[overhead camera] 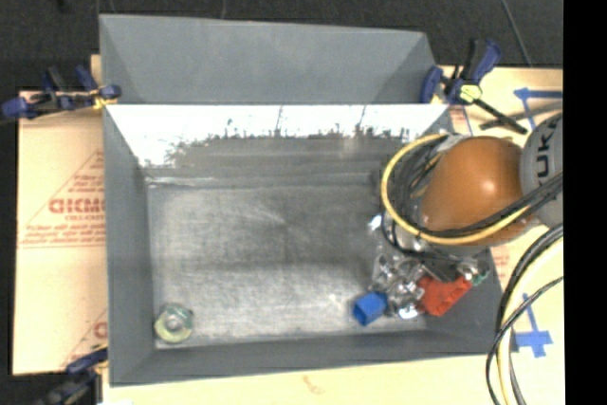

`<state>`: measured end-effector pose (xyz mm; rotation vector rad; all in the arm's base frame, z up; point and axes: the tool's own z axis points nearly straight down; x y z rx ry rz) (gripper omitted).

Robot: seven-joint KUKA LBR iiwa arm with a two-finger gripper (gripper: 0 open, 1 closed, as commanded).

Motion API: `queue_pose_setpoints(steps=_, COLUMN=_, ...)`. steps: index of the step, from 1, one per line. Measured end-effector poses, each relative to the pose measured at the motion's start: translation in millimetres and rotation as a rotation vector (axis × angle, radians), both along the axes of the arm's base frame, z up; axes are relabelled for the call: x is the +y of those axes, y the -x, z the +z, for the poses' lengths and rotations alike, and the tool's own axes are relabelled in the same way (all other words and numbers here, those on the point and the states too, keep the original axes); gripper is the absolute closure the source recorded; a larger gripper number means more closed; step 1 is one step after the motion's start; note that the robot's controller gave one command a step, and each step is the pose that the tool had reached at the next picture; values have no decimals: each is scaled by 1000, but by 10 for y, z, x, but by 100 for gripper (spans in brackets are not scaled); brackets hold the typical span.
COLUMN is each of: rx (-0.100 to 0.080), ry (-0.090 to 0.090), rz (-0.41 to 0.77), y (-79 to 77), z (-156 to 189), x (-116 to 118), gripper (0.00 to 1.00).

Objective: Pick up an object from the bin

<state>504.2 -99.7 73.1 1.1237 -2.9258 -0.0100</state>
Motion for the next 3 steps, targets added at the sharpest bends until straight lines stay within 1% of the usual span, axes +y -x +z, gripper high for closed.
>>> queue_pose_setpoints(steps=1, rx=-16, ry=9, rz=540, y=20, z=10, x=538, gripper=100)
queue_pose_setpoints(steps=2, rx=-16, ry=3, rz=524, y=87, z=524, x=485, gripper=100)
queue_pose_setpoints(steps=3, rx=-20, ry=4, rz=531, y=-6, z=1435, x=561, gripper=100)
